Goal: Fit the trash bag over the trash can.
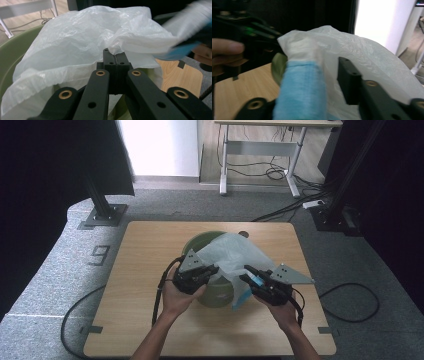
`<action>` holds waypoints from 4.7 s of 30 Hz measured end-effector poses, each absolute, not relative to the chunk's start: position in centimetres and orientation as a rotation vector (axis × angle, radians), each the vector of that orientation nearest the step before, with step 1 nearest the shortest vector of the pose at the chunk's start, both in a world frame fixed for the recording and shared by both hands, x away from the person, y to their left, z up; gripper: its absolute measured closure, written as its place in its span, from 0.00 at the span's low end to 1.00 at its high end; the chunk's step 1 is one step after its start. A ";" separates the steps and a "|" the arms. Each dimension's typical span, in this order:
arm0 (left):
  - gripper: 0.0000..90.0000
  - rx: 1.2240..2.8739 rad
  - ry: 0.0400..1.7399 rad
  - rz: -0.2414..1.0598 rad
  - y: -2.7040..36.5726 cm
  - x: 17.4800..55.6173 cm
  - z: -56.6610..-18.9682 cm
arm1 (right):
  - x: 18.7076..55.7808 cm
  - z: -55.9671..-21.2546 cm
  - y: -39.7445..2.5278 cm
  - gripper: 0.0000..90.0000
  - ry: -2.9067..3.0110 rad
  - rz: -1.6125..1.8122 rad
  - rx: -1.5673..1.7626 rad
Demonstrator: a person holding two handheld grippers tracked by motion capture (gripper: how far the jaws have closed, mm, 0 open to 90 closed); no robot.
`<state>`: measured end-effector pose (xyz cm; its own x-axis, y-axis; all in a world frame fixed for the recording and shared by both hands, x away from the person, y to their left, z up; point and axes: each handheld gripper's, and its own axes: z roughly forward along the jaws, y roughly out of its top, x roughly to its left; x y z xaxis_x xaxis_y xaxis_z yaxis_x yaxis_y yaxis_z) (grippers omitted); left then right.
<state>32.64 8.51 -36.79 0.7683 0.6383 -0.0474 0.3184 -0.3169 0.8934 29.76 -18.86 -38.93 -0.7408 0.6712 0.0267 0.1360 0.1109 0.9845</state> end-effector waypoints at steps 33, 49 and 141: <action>1.00 1.749 0.950 0.351 15.4 35.3 -36.2 | 28.3 -43.7 -24.8 0.65 1.847 1.653 0.977; 1.00 1.793 0.862 0.304 13.6 36.5 -35.8 | 32.1 -37.4 -26.2 0.98 1.675 1.553 0.972; 0.36 2.000 0.780 0.339 5.0 34.2 -37.2 | 31.9 -39.3 -20.2 0.98 1.841 1.571 0.878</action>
